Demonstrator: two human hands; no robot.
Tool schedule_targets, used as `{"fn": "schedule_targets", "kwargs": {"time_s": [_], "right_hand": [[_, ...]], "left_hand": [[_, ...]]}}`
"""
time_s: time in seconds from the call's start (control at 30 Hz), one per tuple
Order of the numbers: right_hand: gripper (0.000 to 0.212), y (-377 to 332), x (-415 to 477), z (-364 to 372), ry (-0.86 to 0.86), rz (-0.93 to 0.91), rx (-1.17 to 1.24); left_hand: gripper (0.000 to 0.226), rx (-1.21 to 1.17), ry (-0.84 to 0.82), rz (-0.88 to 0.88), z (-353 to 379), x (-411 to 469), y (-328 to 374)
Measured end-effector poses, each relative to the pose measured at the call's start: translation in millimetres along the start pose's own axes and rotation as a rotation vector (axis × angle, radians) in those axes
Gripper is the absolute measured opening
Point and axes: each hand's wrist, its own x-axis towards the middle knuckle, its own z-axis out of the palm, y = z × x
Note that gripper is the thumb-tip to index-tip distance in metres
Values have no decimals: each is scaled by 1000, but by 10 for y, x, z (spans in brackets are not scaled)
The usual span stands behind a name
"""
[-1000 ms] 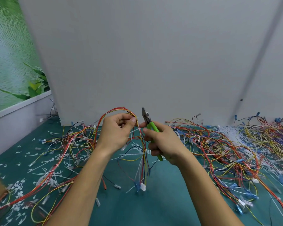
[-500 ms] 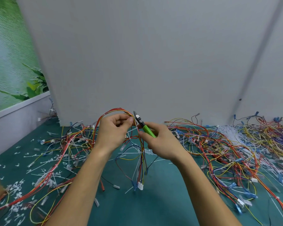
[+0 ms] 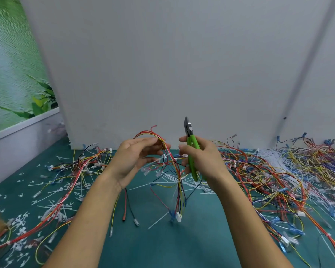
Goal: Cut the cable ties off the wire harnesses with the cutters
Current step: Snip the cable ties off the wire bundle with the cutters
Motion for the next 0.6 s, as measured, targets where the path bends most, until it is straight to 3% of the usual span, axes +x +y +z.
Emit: {"fn": "schedule_targets", "kwargs": {"time_s": [0.17,0.23,0.3,0.4,0.6], "right_hand": [[36,-35,-39,-10,-103,-236,-182],[42,-24,-50,25,-110,-304,-309],[45,9,-62,82,-82,-349,-432],[44,66,-70,160,8,-440,-525],[44,140,-37,173,146,-522,-586]], "left_hand": [[25,-32,9,17,-24,18,-24],[36,-115,-4,-6,-13,24,-13],[45,-199,-15,-28,6,27,-2],[36,-279,-12,-67,41,24,3],[44,-249,-40,-57,64,21,8]]}}
